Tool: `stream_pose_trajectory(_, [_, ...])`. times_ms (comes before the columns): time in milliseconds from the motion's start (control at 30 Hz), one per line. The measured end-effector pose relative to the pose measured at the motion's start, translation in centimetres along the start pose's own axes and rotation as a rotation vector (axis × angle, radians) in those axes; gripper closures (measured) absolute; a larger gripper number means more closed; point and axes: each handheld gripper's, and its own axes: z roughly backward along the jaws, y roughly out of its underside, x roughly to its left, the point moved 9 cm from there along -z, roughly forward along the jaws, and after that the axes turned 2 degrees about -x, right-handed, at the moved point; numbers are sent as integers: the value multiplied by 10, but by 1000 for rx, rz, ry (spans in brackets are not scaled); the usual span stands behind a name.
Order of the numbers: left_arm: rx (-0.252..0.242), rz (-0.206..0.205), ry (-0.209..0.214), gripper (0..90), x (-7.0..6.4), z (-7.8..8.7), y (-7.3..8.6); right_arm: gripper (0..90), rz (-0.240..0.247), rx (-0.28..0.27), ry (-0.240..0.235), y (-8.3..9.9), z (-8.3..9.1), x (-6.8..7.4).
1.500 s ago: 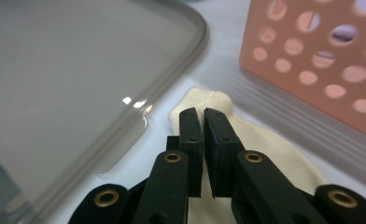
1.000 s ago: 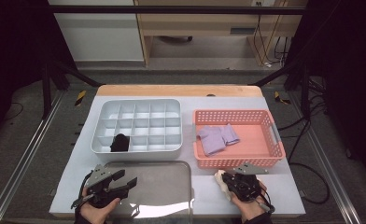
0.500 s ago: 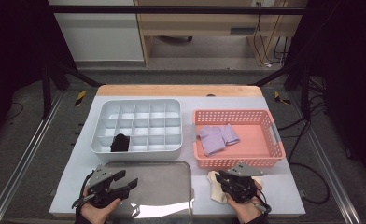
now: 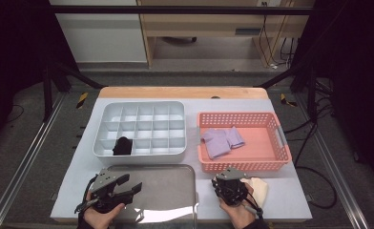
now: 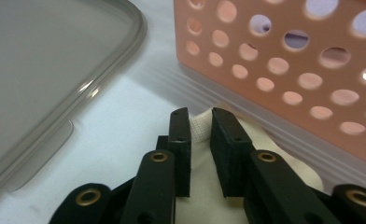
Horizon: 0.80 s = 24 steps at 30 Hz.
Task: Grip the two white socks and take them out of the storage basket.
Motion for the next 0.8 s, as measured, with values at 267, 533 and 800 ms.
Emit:
stream_pose_trajectory(267, [-1,5,1,365,1,0,0,860,-36,-71,-127,-14,17,16])
stream_pose_trajectory(533, [-2,1,2,365,1,0,0,865,-74,-196,-328,-36,36,40])
stream_pose_trajectory(800, [0,2,2,365,1,0,0,826,-92,-105,-216,-14,21,13])
